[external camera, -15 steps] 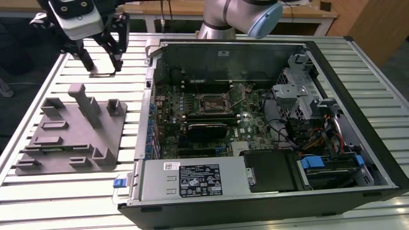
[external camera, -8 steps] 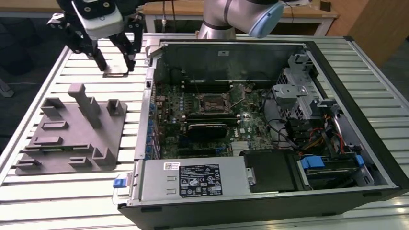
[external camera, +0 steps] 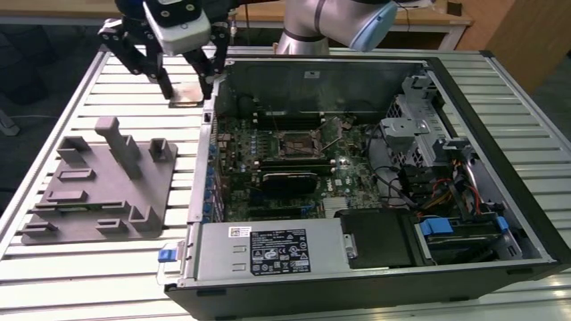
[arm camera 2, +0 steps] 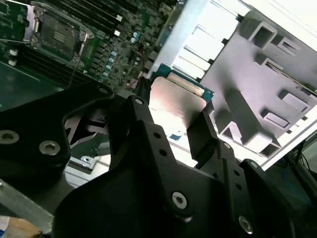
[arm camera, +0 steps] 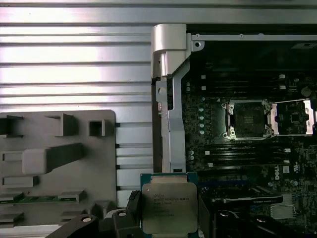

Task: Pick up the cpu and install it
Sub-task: 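Pick up the cpu and move it towards the insertion slot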

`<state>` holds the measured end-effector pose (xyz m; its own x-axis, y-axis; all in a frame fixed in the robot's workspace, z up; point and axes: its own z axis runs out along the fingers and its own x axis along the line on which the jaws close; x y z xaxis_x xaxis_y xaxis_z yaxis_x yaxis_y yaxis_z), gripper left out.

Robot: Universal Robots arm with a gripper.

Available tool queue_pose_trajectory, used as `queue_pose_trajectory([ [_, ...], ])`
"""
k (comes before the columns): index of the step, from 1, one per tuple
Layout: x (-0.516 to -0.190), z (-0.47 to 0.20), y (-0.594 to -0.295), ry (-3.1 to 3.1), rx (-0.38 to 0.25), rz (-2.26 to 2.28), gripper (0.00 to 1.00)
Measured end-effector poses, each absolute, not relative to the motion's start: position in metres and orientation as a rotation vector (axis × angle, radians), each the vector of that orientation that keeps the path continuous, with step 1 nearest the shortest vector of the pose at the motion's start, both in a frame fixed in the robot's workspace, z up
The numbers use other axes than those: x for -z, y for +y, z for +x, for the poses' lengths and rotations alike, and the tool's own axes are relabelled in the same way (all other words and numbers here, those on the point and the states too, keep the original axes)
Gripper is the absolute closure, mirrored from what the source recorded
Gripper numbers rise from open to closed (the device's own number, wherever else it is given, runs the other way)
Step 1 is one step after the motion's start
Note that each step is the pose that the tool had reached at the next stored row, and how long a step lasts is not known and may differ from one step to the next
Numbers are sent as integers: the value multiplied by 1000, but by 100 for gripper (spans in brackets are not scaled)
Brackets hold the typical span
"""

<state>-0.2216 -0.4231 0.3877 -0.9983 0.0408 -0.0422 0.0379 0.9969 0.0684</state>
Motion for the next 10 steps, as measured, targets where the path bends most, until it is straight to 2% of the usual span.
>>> queue_pose_trajectory([
  [10,-388,-182,-423,3098,-105,61,45],
])
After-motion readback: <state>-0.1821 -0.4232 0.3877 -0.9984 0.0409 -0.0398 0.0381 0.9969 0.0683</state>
